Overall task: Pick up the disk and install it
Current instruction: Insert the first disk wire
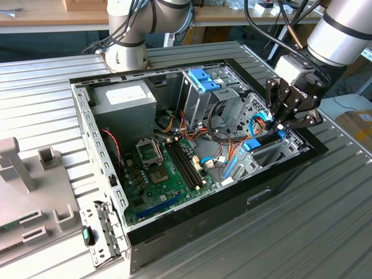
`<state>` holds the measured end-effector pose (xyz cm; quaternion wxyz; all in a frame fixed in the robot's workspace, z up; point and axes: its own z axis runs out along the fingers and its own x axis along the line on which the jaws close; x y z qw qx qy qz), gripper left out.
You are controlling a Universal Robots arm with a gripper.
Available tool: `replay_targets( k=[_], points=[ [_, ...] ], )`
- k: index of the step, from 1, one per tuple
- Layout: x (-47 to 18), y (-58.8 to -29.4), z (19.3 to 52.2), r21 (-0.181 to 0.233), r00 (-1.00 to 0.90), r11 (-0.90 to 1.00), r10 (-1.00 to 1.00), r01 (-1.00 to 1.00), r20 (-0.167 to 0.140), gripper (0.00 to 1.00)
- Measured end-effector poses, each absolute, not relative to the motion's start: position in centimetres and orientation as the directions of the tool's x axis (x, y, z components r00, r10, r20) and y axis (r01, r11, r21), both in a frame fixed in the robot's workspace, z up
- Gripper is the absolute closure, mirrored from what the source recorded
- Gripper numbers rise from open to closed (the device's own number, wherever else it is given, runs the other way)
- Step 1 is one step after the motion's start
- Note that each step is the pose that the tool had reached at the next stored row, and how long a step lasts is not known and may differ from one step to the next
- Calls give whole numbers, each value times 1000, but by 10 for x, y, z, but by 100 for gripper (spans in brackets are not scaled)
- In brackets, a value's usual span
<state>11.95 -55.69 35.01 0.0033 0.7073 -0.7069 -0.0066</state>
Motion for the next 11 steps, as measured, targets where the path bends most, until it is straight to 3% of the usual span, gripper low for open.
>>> replay_targets(
  k=[11],
  points=[
    [120,-557,347,14,0,0,-1000,-1000,-5,83]
  ],
)
